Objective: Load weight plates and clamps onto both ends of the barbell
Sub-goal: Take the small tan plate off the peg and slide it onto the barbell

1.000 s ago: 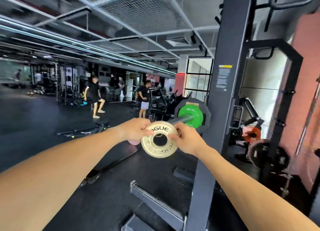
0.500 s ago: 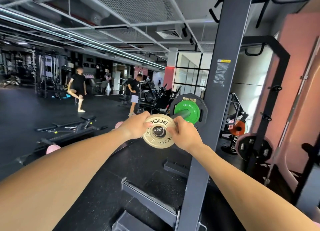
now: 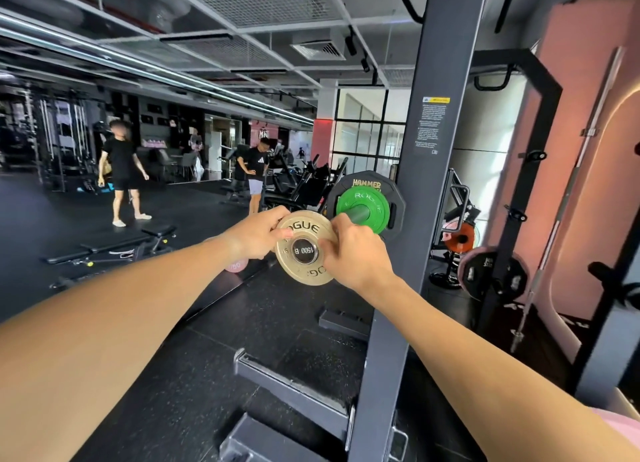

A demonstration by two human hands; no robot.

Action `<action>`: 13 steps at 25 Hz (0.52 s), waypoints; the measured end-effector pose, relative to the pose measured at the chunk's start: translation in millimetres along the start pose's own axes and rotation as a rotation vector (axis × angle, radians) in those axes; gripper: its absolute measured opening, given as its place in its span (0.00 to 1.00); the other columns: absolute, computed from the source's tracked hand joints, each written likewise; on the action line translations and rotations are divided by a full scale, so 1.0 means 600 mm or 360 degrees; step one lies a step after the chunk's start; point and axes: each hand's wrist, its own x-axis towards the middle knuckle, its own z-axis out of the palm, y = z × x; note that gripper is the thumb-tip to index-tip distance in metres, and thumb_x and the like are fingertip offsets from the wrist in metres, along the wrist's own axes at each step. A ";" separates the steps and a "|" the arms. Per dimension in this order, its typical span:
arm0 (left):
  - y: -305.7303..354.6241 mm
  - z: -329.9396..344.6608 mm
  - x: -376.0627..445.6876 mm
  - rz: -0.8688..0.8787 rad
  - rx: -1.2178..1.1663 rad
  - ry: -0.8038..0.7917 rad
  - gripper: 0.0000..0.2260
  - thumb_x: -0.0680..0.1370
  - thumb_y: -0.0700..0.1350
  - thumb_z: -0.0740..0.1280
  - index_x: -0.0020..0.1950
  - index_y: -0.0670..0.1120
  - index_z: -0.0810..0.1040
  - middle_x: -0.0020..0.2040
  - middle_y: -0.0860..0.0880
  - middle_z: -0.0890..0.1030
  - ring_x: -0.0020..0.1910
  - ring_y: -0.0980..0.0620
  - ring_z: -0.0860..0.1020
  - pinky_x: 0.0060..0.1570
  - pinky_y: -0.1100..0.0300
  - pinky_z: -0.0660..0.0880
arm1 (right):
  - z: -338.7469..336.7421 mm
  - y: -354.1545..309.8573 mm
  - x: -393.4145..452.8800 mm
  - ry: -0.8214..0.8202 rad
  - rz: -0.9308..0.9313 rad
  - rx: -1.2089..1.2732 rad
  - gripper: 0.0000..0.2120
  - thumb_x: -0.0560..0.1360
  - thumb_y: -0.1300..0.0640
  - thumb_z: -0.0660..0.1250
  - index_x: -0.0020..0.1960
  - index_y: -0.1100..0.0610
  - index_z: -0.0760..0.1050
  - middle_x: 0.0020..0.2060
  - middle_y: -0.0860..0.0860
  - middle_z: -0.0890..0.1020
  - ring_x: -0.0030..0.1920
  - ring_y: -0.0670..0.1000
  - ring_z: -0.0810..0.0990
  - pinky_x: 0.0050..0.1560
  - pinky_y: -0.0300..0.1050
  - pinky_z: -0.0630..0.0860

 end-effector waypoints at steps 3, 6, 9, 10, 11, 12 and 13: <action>0.000 0.011 0.021 -0.0006 -0.0031 0.0009 0.10 0.83 0.48 0.64 0.63 0.46 0.74 0.59 0.40 0.83 0.59 0.40 0.80 0.48 0.50 0.78 | 0.009 0.013 0.010 0.0003 0.0042 0.0009 0.11 0.78 0.52 0.63 0.56 0.58 0.70 0.43 0.56 0.83 0.43 0.63 0.80 0.39 0.53 0.74; -0.002 0.024 0.058 0.0003 -0.0014 0.0025 0.08 0.83 0.49 0.65 0.60 0.48 0.75 0.57 0.43 0.84 0.57 0.42 0.82 0.53 0.43 0.79 | 0.021 0.044 0.031 0.0004 0.0083 0.0028 0.11 0.79 0.52 0.62 0.57 0.57 0.70 0.44 0.56 0.83 0.44 0.63 0.80 0.39 0.52 0.73; -0.009 0.038 0.102 0.0026 -0.0010 0.0021 0.05 0.82 0.50 0.65 0.57 0.53 0.74 0.56 0.45 0.84 0.58 0.45 0.81 0.45 0.56 0.80 | 0.040 0.081 0.053 0.0023 0.0088 0.0037 0.12 0.79 0.51 0.62 0.58 0.57 0.70 0.45 0.56 0.83 0.44 0.62 0.79 0.38 0.50 0.68; -0.011 0.042 0.120 0.0040 0.0001 0.0012 0.04 0.82 0.50 0.65 0.57 0.54 0.74 0.56 0.46 0.84 0.58 0.46 0.81 0.44 0.56 0.81 | 0.047 0.096 0.063 0.0030 0.0090 0.0044 0.12 0.79 0.51 0.62 0.58 0.57 0.70 0.45 0.56 0.83 0.44 0.63 0.79 0.38 0.50 0.68; -0.013 0.047 0.139 0.0056 0.0006 -0.0002 0.05 0.82 0.50 0.66 0.57 0.54 0.74 0.56 0.46 0.84 0.58 0.46 0.81 0.46 0.54 0.82 | 0.055 0.113 0.074 0.0035 0.0096 0.0048 0.12 0.79 0.51 0.62 0.58 0.57 0.70 0.45 0.56 0.83 0.44 0.63 0.79 0.38 0.50 0.68; -0.015 0.053 0.161 0.0064 0.0007 -0.0018 0.06 0.82 0.49 0.66 0.58 0.53 0.75 0.56 0.46 0.84 0.58 0.46 0.81 0.49 0.49 0.83 | 0.064 0.130 0.086 0.0037 0.0108 0.0048 0.12 0.79 0.51 0.62 0.58 0.57 0.70 0.44 0.56 0.83 0.44 0.63 0.80 0.38 0.50 0.68; -0.018 0.061 0.184 0.0063 0.0005 -0.0031 0.07 0.82 0.49 0.66 0.60 0.51 0.76 0.57 0.46 0.83 0.57 0.46 0.82 0.51 0.45 0.83 | 0.072 0.150 0.099 0.0040 0.0123 0.0046 0.12 0.79 0.51 0.62 0.59 0.57 0.70 0.45 0.56 0.83 0.45 0.63 0.80 0.38 0.50 0.69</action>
